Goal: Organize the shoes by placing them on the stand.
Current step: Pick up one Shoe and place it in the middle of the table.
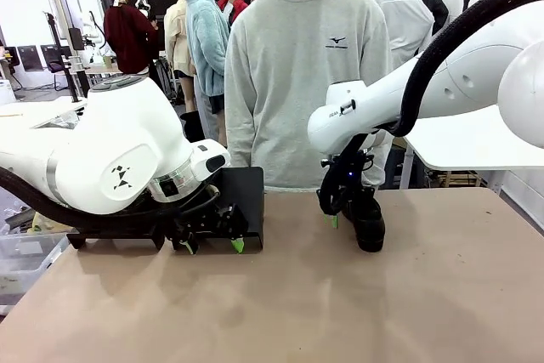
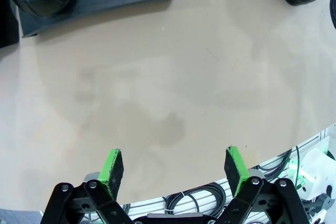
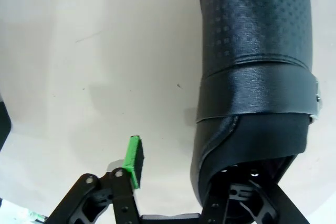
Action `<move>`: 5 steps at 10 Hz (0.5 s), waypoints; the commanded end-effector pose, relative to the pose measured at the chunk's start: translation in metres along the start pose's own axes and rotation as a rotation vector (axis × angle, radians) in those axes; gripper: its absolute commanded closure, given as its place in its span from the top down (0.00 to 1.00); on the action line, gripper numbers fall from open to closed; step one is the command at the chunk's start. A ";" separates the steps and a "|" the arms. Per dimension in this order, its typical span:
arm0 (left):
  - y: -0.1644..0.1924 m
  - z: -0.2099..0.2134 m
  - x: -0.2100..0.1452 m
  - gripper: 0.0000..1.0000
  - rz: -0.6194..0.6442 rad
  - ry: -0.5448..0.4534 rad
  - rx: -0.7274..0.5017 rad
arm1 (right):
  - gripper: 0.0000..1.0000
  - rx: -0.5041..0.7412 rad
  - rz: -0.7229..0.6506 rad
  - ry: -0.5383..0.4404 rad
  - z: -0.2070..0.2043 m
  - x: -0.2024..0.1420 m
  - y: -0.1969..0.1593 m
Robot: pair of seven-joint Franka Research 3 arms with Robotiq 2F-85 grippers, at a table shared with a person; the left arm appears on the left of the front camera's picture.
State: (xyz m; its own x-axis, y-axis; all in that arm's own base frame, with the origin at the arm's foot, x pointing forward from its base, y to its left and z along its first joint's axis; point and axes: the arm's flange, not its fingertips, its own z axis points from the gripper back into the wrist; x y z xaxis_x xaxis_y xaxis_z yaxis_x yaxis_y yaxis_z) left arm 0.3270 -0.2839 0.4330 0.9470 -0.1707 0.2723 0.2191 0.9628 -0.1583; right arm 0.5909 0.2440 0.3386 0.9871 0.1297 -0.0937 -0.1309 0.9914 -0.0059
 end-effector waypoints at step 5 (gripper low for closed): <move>0.001 -0.001 0.000 1.00 0.002 -0.013 0.006 | 0.00 -0.052 -0.032 -0.019 0.003 -0.006 -0.004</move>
State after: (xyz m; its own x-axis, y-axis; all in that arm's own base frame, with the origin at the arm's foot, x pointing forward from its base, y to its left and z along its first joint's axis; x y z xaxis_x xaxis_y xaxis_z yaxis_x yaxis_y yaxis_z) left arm 0.3270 -0.2839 0.4330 0.9470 -0.1707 0.2722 0.2190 0.9628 -0.1583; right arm 0.5923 0.2394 0.3432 0.9897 0.1170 -0.0827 -0.1195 0.9925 -0.0260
